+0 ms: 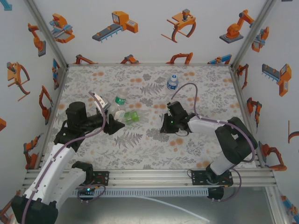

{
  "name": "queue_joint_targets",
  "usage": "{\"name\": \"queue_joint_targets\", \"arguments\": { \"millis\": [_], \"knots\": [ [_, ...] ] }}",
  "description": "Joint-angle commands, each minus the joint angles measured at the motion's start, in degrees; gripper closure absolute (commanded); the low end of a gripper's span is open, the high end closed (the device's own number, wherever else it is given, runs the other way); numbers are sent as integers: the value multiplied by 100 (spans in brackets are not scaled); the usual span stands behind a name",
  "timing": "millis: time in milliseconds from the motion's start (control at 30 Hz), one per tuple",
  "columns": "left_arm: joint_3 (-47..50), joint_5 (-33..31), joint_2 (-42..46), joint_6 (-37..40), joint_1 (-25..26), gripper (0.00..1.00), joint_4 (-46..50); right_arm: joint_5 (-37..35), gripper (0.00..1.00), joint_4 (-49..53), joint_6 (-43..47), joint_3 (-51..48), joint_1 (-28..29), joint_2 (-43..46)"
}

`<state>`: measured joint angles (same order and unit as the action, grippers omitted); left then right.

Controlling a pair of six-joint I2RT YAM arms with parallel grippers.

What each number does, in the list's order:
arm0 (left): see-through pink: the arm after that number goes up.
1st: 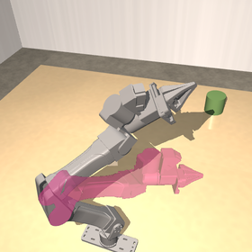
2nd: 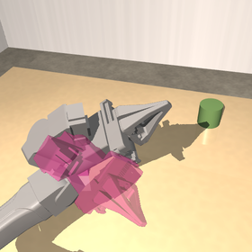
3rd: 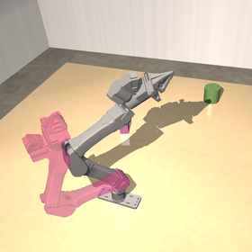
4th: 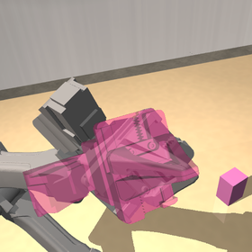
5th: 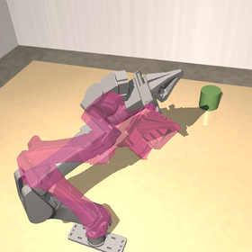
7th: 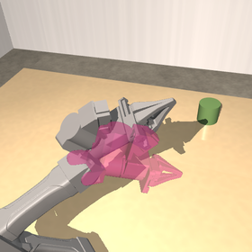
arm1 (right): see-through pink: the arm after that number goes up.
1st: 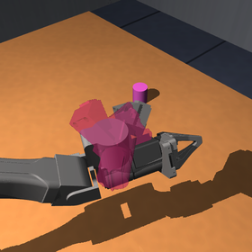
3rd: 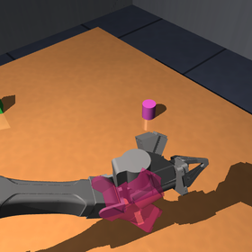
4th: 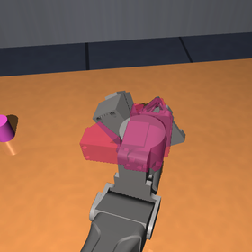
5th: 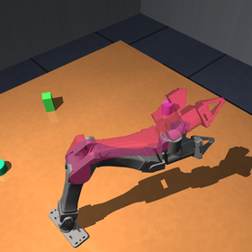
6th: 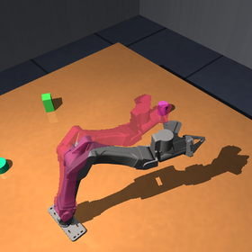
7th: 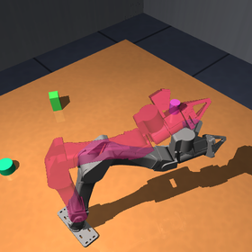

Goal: Screw on the bottle caps

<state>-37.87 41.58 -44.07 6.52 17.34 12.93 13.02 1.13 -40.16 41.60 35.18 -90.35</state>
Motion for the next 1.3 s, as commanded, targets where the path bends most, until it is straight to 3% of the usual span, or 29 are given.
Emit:
{"name": "queue_joint_targets", "arguments": {
  "millis": [0,200,467,767,1267],
  "knots": [
    [-157,98,-11,121,47,100,32,632,73,-693,-581,-639,-315,308],
    [-168,112,-56,130,65,100,32,-45,58,318,-356,-1001,-477,1033],
    [-186,121,-102,139,98,100,27,-1041,52,1766,70,-309,-314,1467],
    [-173,87,-22,157,129,100,83,-2277,45,2448,452,747,539,833],
    [-191,49,13,174,181,100,120,-2347,47,2471,433,1351,960,-313]
  ]
}}
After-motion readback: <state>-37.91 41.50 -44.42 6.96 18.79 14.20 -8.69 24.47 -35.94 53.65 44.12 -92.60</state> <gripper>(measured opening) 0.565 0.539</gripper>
